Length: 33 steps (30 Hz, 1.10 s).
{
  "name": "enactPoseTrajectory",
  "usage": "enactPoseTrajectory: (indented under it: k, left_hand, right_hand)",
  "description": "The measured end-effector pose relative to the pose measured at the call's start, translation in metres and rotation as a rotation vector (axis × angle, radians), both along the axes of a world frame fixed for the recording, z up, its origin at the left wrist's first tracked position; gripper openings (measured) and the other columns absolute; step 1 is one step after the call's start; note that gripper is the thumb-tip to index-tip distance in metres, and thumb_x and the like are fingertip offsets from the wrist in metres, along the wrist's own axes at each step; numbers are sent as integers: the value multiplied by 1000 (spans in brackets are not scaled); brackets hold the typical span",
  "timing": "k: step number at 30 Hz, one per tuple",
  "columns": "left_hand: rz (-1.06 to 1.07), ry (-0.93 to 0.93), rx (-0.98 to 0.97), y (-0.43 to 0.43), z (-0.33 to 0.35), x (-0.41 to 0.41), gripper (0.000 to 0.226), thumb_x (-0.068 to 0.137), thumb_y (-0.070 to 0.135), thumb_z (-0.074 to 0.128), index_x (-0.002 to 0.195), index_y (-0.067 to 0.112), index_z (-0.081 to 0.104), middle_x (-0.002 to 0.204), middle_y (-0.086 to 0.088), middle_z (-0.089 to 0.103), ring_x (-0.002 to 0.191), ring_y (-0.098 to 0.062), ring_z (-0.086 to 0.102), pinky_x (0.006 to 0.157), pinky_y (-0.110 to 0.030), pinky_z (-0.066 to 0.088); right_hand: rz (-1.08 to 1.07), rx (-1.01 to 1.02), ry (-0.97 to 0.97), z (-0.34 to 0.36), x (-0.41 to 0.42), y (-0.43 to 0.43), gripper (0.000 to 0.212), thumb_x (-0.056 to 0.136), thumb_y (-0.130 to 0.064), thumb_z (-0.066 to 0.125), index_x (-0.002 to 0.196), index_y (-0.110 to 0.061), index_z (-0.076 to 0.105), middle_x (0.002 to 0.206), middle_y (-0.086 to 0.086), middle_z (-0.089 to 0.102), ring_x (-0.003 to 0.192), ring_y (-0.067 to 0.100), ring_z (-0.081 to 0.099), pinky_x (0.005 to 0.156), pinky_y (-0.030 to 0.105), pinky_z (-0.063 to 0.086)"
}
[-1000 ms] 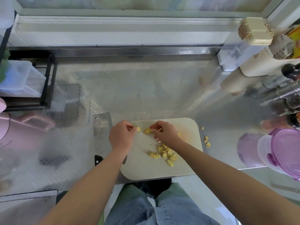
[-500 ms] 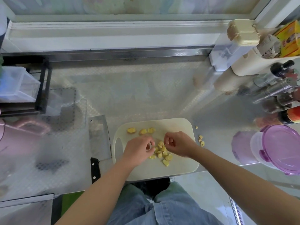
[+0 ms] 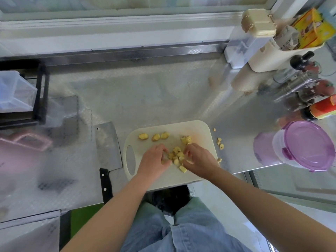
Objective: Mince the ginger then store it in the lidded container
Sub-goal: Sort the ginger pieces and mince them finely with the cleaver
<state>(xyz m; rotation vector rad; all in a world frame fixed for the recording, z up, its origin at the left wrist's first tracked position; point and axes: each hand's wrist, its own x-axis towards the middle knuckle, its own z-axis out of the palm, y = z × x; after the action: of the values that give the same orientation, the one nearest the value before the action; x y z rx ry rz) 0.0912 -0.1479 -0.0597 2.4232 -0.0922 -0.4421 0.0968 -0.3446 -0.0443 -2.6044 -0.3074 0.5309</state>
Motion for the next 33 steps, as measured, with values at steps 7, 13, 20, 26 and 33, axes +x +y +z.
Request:
enactPoseTrajectory:
  k: [7,13,20,26,33]
  left_hand:
    - [-62,-22,57,-2,-5,-8,35,79,22,67,111,17,53,107,-3,51,99,-21,51,88,-33,44]
    - [-16,-12,86,-8,-4,-10,36,79,20,66,112,16,54,109,-5,50,101,-23,50,89,-33,42]
    - [104,-2,113,-18,-1,-11,34,77,19,67,109,19,55,105,-3,52,100,-22,50,85,-31,42]
    - [154,-9,115,-22,2,-13,32,80,20,67,109,20,56,103,-1,52,100,-19,50,82,-28,40]
    - [125,-31,94,-17,0,-18,32,81,20,70,111,18,57,102,0,50,100,-18,52,82,-28,43]
  right_hand:
    - [-221,-99,54,0,-21,9,31,85,-44,65,98,-17,57,101,-1,53,85,22,58,75,36,50]
    - [-198,-90,82,-1,-16,17,17,86,-24,66,96,-15,57,100,1,52,89,23,56,77,29,43]
    - [-146,-38,99,-7,-10,9,17,83,-21,69,97,-12,64,103,4,57,93,23,56,78,29,41]
    - [-91,66,144,-6,-1,-3,6,82,-12,65,86,-14,61,85,-3,56,80,17,55,70,23,39]
    - [-71,335,345,8,9,-15,14,76,-3,72,85,-12,66,73,-8,60,64,4,54,64,12,45]
